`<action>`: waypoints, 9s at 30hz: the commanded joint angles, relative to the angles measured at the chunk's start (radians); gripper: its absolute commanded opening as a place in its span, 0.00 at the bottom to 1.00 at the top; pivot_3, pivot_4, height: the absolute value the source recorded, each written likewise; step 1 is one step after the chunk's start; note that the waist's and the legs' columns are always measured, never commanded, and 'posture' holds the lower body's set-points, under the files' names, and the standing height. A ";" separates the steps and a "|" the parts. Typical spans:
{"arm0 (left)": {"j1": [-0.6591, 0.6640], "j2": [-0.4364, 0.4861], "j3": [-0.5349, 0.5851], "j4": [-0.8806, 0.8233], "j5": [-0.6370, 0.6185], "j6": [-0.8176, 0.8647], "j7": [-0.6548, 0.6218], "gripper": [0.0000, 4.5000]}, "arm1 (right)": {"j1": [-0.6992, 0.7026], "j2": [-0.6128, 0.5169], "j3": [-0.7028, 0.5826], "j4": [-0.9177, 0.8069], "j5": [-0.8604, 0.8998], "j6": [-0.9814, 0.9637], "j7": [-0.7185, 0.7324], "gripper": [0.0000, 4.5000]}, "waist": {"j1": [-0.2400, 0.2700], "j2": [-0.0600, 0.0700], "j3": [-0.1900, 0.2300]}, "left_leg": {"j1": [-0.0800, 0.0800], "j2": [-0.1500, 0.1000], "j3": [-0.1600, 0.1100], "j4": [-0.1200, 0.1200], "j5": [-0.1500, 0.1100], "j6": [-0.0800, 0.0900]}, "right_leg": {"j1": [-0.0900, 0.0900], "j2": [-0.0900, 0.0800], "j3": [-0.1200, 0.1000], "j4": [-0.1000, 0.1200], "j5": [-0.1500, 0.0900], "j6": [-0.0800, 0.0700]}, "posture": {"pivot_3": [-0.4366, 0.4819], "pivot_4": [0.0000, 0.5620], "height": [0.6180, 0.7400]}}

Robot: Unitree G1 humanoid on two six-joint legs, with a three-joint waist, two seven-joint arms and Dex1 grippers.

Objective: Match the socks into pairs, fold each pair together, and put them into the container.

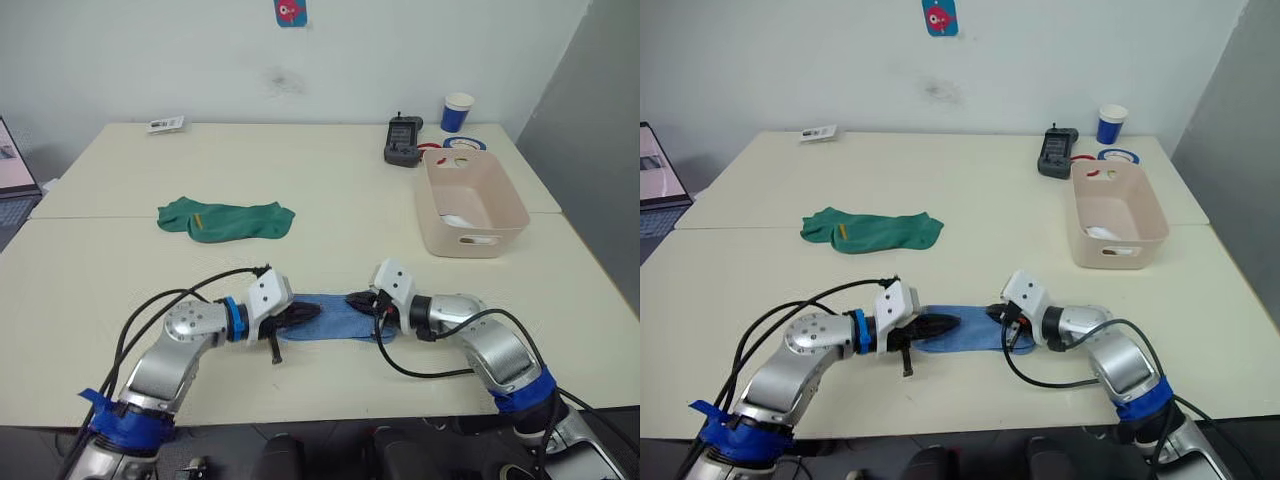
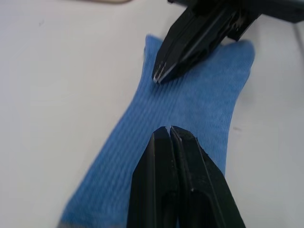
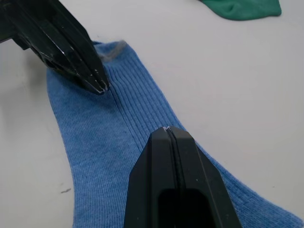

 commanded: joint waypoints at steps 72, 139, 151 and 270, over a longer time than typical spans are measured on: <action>-0.081 0.122 0.019 0.020 -0.163 0.041 -0.233 0.00 | -0.086 -0.006 -0.506 -0.037 0.581 1.007 -0.091 0.01 | -0.002 -0.001 -0.010 | -0.001 0.000 0.000 -0.002 0.000 0.000 | 0.000 0.001 0.000 -0.005 0.000 0.000 | 0.48 0.27 1.00; -0.217 0.047 -0.155 0.188 0.074 0.088 -0.154 0.00 | -0.231 0.183 -0.480 -0.057 0.703 1.038 -0.155 0.64 | -0.003 0.001 -0.010 | -0.001 0.000 0.000 -0.003 0.000 0.001 | 0.001 0.001 0.000 -0.007 0.000 0.000 | 0.48 0.27 1.00; -0.240 0.052 -0.147 0.221 0.075 0.074 -0.161 0.00 | -0.072 -0.025 -0.014 -0.059 0.243 0.206 0.093 0.01 | -0.005 0.001 -0.010 | -0.001 0.000 0.000 -0.003 0.000 0.001 | 0.001 0.003 -0.001 -0.007 0.000 0.001 | 0.48 0.27 1.00; -0.645 -0.158 0.016 0.094 -0.190 0.196 0.118 0.99 | -0.426 -0.280 -0.504 0.083 0.210 0.292 -0.256 0.00 | -0.003 0.007 -0.013 | -0.004 -0.003 0.005 -0.006 0.000 0.001 | -0.001 0.003 0.000 -0.011 -0.001 0.001 | 0.48 0.27 1.00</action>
